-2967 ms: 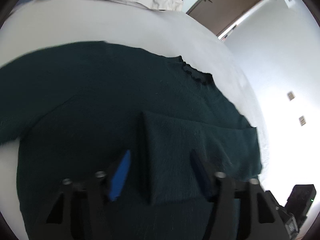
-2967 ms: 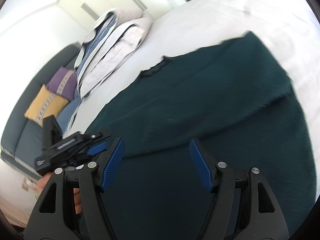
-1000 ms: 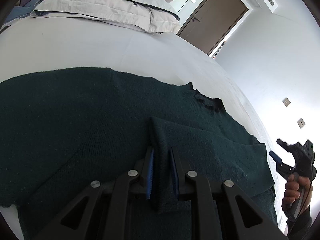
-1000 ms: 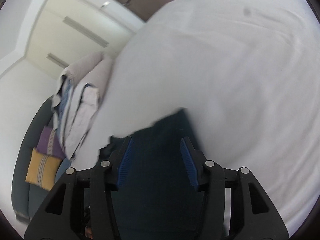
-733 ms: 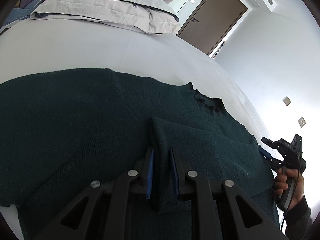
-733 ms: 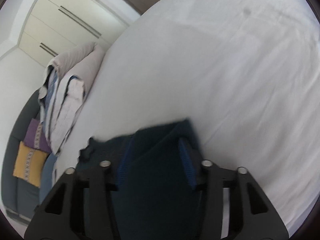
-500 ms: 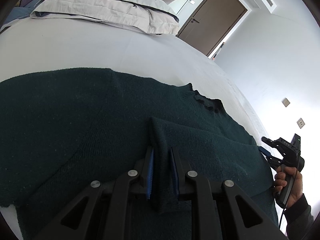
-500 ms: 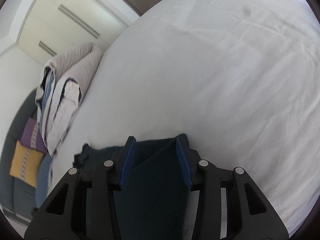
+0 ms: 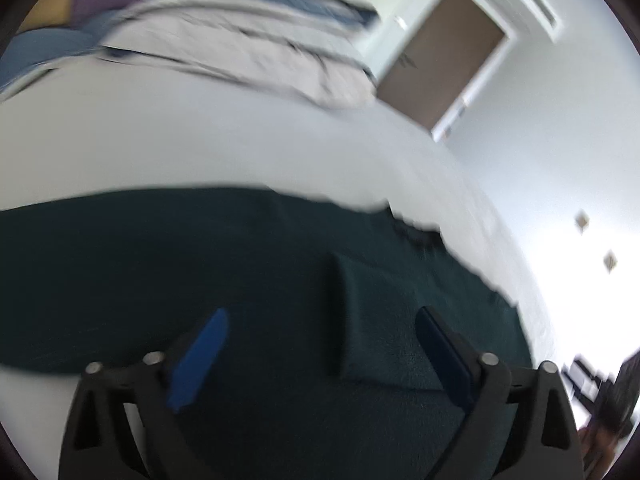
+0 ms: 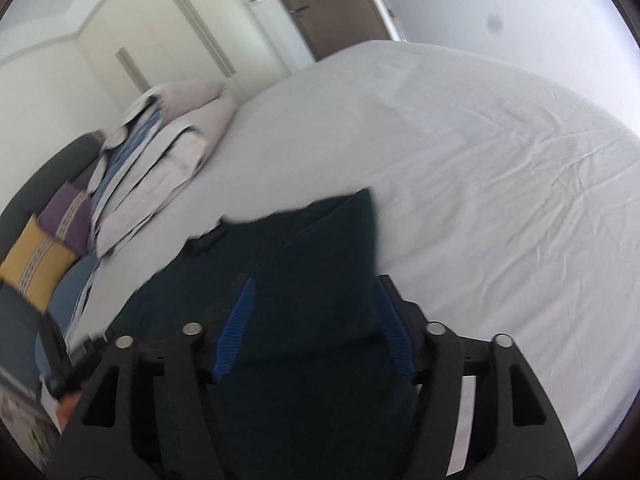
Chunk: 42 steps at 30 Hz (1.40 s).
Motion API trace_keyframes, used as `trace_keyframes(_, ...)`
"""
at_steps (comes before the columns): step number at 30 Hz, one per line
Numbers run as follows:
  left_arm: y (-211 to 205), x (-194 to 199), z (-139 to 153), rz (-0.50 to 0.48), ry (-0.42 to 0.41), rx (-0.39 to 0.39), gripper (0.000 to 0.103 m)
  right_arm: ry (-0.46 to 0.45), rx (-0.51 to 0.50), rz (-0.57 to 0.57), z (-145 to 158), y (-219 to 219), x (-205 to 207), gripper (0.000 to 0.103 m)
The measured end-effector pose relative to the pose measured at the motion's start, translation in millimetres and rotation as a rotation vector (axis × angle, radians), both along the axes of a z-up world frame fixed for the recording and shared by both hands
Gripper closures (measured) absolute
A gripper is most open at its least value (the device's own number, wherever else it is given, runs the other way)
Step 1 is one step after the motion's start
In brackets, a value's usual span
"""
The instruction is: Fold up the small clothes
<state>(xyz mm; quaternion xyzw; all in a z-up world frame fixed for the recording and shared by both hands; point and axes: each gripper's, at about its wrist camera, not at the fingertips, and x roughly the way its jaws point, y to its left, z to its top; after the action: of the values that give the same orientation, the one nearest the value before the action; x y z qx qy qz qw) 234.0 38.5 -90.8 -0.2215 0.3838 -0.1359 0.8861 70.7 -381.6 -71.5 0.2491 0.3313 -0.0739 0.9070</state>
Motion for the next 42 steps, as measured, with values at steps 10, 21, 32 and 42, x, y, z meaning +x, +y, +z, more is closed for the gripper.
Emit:
trace_keyframes(10,249.1,-127.2,-19.9,0.583,0.086,-0.385,0.007,0.033,0.181,0.233,-23.3,125.7,-58.8,0.038)
trace_keyframes(21,326.1,-125.5,-50.0,0.813,0.114,-0.540,0.017,0.057,0.198,0.294,-28.7,202.2,-68.4,0.038)
trace_keyframes(32,270.7,-61.2,3.6,0.582,0.109,-0.246,0.094,0.039,0.255,0.230,-31.5,156.4,-78.1,0.046)
trace_keyframes(42,-41.0,-36.9,72.2,-0.061,-0.099,0.231,0.093,0.006,0.291,0.107,-38.9,95.6,-113.3,0.047)
